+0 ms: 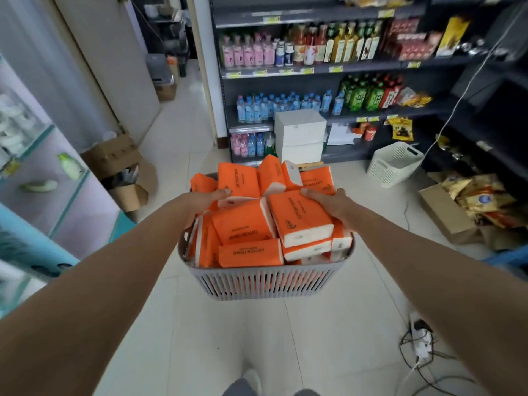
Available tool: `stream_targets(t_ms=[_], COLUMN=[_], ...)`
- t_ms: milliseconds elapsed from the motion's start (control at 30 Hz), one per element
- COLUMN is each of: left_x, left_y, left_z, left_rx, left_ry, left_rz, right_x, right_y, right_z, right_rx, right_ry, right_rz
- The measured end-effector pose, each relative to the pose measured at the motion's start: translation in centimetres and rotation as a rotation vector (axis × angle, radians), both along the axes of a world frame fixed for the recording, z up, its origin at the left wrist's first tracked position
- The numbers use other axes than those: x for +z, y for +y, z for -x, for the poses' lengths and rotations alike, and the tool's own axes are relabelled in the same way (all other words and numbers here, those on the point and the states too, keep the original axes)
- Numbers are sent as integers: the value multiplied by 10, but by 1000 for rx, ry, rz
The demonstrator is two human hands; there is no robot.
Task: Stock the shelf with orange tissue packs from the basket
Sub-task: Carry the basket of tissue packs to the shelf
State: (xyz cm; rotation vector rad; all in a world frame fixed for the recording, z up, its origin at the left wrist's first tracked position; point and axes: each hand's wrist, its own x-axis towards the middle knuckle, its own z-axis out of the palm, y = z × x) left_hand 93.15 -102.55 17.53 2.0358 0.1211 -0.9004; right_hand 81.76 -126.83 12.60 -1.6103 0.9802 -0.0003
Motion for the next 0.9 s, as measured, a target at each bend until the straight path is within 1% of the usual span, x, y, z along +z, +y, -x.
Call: stream_targets(t_ms=[167, 300, 367, 533, 633, 767, 900], left_x=[10, 9, 4, 0, 2, 3, 1], left_y=[-74, -132, -159, -214, -239, -274, -308], left_z=[-70, -118, -137, -185, -215, -263, -315], left_rx=[-64, -55, -57, 28, 48, 68, 16], left_ry=[-15, -30, -33, -31, 7, 10, 2], left_rz=[-5, 8, -2, 18, -10, -34, -15], right_x=[3, 1, 0, 3, 8, -20, -29], right_y=[-68, -125, -153, -214, -238, -292, -325], right_z=[-57, -104, -127, -188, -223, -280, -328], right_rx=[-55, -65, -37, -9, 46, 67, 52], right_ry=[-13, -30, -19, -46, -42, -47, -30], right_rz=[-10, -22, -26, -47, -69, -86, -76])
